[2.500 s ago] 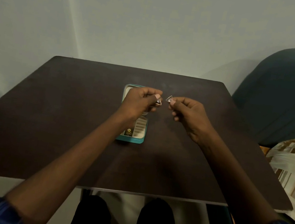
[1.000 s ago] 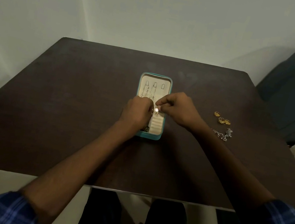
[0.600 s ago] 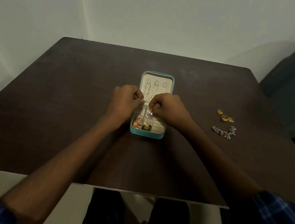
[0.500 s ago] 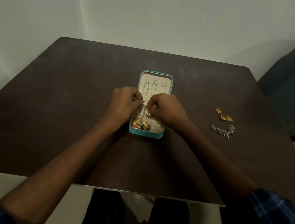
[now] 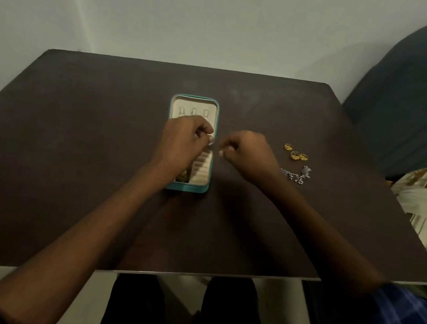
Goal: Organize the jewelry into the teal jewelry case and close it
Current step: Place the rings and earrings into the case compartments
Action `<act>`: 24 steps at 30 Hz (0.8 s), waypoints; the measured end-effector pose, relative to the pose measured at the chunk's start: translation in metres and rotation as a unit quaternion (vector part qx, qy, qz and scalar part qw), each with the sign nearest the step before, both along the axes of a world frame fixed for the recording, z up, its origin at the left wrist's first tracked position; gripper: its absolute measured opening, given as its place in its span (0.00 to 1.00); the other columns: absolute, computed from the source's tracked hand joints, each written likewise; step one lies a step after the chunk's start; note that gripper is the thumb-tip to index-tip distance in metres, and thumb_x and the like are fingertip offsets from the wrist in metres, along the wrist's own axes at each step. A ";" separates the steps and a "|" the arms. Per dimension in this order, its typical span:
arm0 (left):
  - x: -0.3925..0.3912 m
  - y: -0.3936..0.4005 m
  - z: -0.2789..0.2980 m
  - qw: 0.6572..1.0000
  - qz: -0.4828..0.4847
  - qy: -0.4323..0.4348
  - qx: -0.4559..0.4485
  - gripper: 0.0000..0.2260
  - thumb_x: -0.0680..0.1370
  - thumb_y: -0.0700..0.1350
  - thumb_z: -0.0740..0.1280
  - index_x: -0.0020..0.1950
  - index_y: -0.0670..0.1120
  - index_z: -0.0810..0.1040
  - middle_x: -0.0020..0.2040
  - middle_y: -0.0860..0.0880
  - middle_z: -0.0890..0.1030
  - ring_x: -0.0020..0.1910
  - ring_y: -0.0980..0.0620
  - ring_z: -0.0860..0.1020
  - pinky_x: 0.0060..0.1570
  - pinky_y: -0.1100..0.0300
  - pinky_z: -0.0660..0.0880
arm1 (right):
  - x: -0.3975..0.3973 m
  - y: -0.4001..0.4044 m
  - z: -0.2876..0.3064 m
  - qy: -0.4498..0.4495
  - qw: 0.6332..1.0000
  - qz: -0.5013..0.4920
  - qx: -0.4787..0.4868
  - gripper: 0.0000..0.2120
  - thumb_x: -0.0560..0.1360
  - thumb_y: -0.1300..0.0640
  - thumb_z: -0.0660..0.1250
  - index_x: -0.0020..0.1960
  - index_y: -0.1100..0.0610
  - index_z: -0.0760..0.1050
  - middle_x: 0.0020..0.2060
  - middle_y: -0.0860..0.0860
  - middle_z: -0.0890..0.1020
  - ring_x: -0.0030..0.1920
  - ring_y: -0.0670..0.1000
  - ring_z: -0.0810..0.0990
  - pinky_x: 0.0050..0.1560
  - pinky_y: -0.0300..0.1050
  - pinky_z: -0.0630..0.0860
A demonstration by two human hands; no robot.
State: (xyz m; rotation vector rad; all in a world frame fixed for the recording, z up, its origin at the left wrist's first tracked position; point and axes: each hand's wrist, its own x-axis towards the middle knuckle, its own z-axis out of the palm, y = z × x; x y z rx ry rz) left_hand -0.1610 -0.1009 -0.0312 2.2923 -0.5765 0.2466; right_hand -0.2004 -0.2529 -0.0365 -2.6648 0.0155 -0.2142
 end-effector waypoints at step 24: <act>-0.023 -0.159 -0.059 0.966 -0.160 -0.019 0.203 0.11 0.77 0.46 0.64 0.58 0.47 0.80 0.53 0.42 0.75 0.54 0.43 0.72 0.48 0.54 0.68 | -0.065 -0.139 -0.028 0.034 0.991 -0.067 -0.113 0.14 0.74 0.50 0.67 0.60 0.45 0.78 0.50 0.56 0.74 0.54 0.56 0.70 0.43 0.42 0.64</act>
